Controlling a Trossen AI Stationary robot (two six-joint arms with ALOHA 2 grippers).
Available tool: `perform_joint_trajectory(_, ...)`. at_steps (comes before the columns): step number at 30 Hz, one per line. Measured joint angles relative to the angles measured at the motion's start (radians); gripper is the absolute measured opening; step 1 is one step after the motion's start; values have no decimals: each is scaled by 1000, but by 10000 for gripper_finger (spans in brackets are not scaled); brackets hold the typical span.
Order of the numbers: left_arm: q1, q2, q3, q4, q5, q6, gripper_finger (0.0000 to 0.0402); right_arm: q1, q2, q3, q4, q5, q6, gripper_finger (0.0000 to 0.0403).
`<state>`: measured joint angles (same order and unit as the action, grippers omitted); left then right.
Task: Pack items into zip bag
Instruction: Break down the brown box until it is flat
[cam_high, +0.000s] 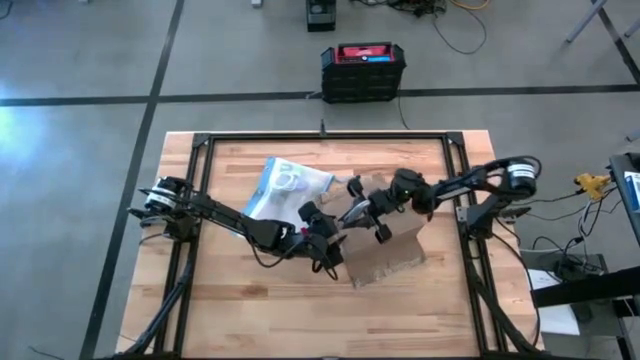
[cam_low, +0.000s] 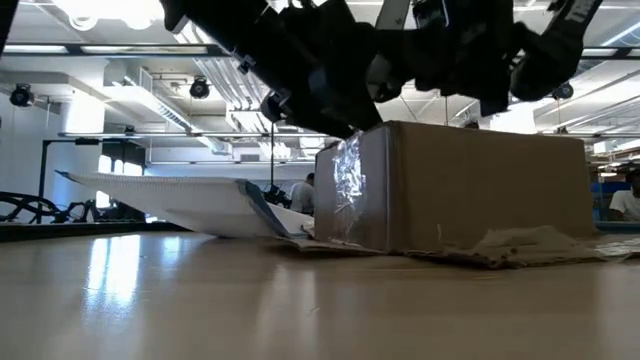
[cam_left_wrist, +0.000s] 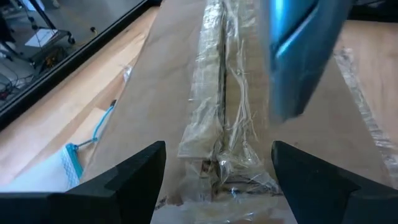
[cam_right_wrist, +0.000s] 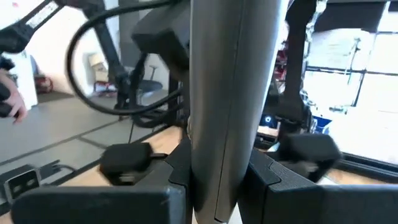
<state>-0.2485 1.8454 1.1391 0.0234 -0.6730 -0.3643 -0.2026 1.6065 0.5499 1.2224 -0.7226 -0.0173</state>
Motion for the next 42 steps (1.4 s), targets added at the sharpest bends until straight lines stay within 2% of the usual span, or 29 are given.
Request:
perform_joint_trajectory(8, 0, 0, -1, -8, 7, -19, 276, -15, 168, 27, 159, -12, 61, 57)
perform_joint_trajectory(20, 0, 0, -2, -26, 33, -48, 276, -19, 176, 26, 127, 0, 28, 57)
perform_joint_trajectory(24, -1, 0, -2, -40, 35, -48, 276, -19, 145, 20, 60, 1, 15, 57)
perform_joint_trajectory(33, -1, 1, -3, -41, 36, -48, 276, -18, 1, 18, -241, 38, -115, 57)
perform_joint_trajectory(42, -1, 2, -3, -58, 37, -73, 276, -19, -118, -16, -444, 84, -165, 57)
